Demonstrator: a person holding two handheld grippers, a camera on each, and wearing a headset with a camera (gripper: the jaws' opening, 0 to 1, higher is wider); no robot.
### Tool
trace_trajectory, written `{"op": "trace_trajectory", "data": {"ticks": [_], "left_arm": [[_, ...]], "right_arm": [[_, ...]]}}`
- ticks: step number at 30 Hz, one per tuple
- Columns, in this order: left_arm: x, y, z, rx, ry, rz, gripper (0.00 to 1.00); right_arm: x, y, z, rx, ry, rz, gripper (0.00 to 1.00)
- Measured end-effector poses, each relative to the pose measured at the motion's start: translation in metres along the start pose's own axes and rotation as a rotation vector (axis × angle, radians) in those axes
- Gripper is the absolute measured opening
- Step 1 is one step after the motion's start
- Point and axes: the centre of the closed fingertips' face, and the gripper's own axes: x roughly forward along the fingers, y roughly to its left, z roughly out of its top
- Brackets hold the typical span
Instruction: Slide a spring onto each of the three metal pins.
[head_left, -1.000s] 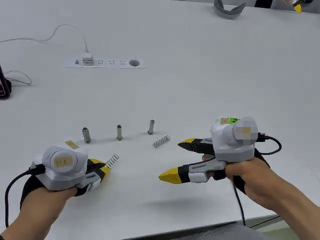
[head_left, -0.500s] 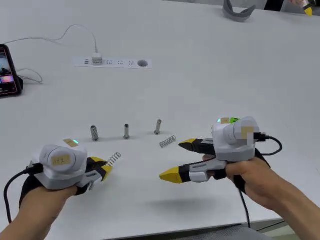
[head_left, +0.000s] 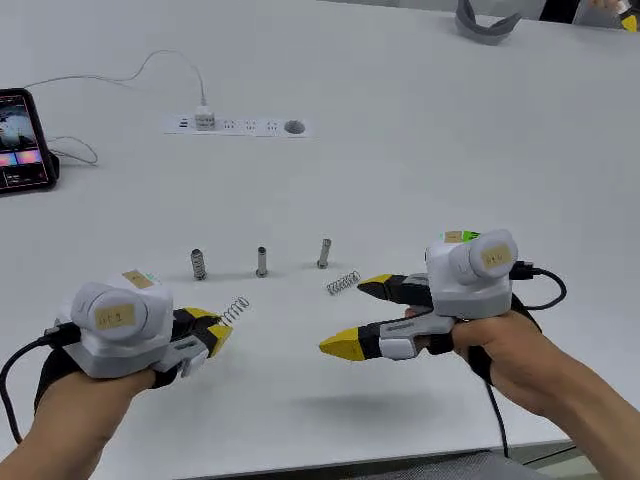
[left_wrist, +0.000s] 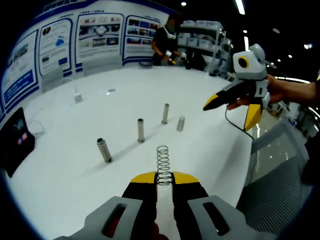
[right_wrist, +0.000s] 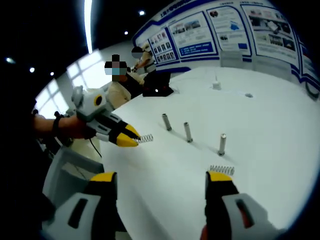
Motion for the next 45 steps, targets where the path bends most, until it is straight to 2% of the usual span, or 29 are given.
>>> {"op": "trace_trajectory", "data": {"ticks": [8,21,32,45], "left_arm": [[-0.005,0.0,0.011,0.018,-0.02,-0.003,0.1],[-0.009,-0.001,0.028,0.031,-0.054,-0.022,0.1],[-0.014,-0.005,0.036,0.056,-0.07,-0.04,0.1],[-0.015,-0.009,0.043,0.073,-0.09,-0.05,0.1]], "right_arm": [[0.008,0.003,0.012,0.007,-0.025,0.019,0.71],[0.019,0.011,0.027,0.018,-0.032,0.066,0.67],[0.033,0.014,0.048,0.076,-0.058,0.128,0.52],[0.05,0.017,0.065,0.122,-0.07,0.188,0.45]]}}
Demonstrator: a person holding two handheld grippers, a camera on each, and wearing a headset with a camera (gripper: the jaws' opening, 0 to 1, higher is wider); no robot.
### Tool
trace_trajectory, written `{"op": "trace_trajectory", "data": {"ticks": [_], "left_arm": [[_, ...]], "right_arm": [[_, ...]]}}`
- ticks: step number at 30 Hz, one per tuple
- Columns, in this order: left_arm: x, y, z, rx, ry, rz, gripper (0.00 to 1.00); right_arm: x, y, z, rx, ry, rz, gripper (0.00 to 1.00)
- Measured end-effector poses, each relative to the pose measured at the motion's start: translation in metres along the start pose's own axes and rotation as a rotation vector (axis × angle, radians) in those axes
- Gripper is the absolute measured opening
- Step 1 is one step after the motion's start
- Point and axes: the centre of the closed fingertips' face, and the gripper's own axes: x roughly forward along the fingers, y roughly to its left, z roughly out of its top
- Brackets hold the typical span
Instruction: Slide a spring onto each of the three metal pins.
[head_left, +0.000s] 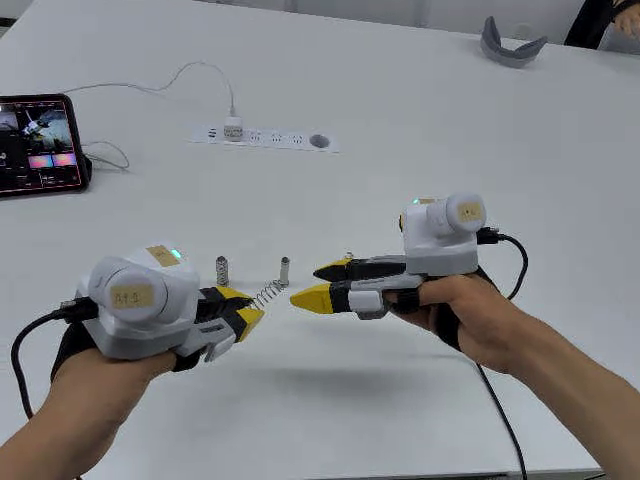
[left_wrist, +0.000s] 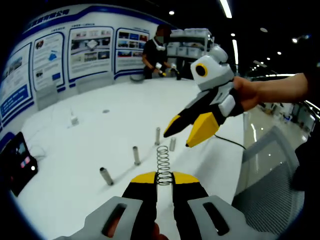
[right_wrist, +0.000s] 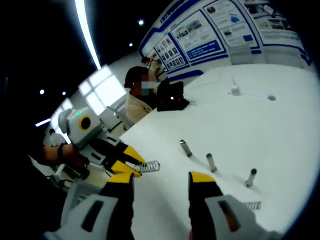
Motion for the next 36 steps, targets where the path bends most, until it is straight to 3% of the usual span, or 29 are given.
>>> {"op": "trace_trajectory", "data": {"ticks": [13,25,36], "left_arm": [[0.009,-0.007,0.01,0.021,-0.017,-0.034,0.1],[0.01,-0.005,0.015,0.037,-0.027,-0.055,0.1],[0.01,-0.005,0.02,0.049,-0.034,-0.062,0.1]], "right_arm": [[0.012,0.011,0.006,0.045,-0.019,0.07,0.26],[0.008,0.017,0.015,0.048,-0.018,0.099,0.2],[0.007,0.036,0.027,-0.001,0.001,0.133,0.17]]}}
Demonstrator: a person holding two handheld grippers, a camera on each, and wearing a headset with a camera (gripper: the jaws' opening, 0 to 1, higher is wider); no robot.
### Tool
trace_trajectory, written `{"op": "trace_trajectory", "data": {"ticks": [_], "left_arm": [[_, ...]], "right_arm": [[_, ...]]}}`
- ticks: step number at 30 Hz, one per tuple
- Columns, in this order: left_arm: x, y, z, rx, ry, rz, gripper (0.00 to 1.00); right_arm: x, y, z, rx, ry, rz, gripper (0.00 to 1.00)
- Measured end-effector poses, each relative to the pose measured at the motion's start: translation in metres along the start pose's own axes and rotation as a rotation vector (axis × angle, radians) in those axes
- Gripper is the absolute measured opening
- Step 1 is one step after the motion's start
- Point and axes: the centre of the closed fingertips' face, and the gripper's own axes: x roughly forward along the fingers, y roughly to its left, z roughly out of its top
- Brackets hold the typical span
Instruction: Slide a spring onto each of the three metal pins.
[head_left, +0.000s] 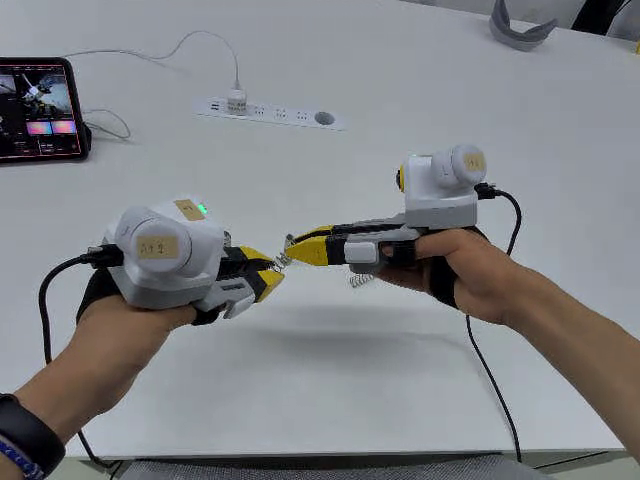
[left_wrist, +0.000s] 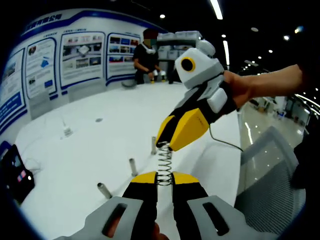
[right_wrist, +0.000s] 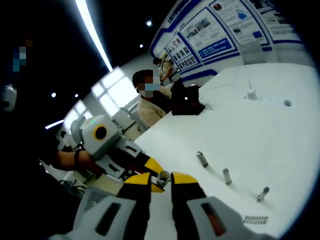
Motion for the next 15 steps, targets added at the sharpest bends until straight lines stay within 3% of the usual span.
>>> {"op": "trace_trajectory", "data": {"ticks": [15], "left_arm": [[-0.0003,-0.0003,0.0056,0.034,-0.009,-0.019,0.1]], "right_arm": [[0.0058,0.0065,0.0005,-0.13,0.12,0.004,0.12]]}}
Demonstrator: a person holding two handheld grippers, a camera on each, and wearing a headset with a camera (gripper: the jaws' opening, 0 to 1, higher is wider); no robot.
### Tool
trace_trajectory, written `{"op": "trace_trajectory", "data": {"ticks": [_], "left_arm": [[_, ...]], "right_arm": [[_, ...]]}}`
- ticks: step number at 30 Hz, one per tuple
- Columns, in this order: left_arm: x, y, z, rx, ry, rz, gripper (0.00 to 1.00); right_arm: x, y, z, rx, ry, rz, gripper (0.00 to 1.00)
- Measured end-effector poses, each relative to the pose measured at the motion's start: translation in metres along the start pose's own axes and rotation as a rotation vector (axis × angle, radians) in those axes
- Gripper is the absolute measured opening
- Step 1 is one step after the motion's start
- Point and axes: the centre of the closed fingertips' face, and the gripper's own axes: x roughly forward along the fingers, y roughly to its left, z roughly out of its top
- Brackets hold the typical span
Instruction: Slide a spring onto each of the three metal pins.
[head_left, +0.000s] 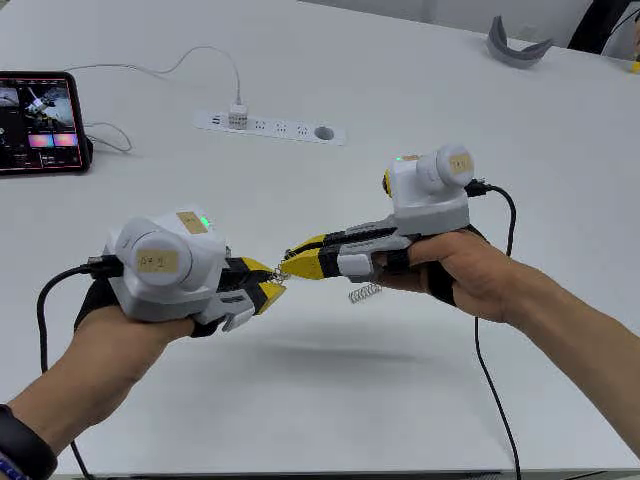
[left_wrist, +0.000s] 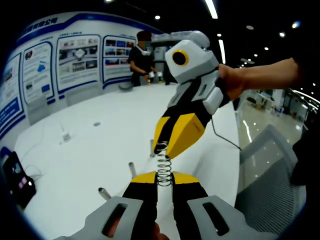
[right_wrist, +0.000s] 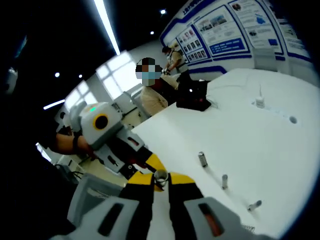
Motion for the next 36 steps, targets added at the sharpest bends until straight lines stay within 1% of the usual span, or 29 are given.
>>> {"op": "trace_trajectory", "data": {"ticks": [6,10,11,12,14,18,21,22,24,26,27,32,36], "left_arm": [[0.0,-0.001,0.0,0.01,0.003,-0.01,0.1],[0.001,-0.002,0.002,0.024,0.001,-0.02,0.1],[0.001,-0.002,0.002,0.03,0.001,-0.023,0.1],[0.001,-0.003,0.003,0.032,0.0,-0.026,0.1],[0.002,-0.003,0.003,0.043,0.0,-0.027,0.1],[0.002,-0.005,0.002,0.047,0.003,-0.037,0.1],[0.003,-0.007,0.002,0.054,0.005,-0.045,0.1],[0.003,-0.008,0.001,0.065,0.007,-0.049,0.1],[0.003,-0.01,0.002,0.063,0.004,-0.058,0.1],[0.003,-0.011,0.002,0.071,0.007,-0.061,0.1],[0.003,-0.012,0.002,0.073,0.008,-0.065,0.1],[0.003,-0.012,0.002,0.094,0.013,-0.075,0.1],[0.003,-0.014,0.001,0.106,0.02,-0.084,0.1]], "right_arm": [[-0.001,-0.001,-0.004,-0.055,0.057,0.001,0.12],[-0.002,-0.002,-0.005,-0.117,0.114,0.007,0.13],[-0.002,-0.003,-0.006,-0.176,0.139,0.01,0.13],[-0.002,-0.003,-0.006,-0.22,0.149,0.006,0.13],[-0.001,0.0,-0.008,-0.238,0.176,0.01,0.13],[0.0,0.0,-0.012,-0.283,0.223,0.013,0.13],[-0.002,-0.001,-0.016,-0.309,0.257,0.024,0.13],[-0.001,-0.001,-0.018,-0.324,0.272,0.028,0.13],[0.0,-0.002,-0.021,-0.351,0.299,0.021,0.13],[0.001,0.001,-0.024,-0.358,0.312,0.032,0.14],[0.001,0.002,-0.025,-0.375,0.324,0.036,0.14],[0.003,0.005,-0.026,-0.43,0.346,0.041,0.13],[0.004,0.005,-0.027,-0.438,0.353,0.048,0.13]]}}
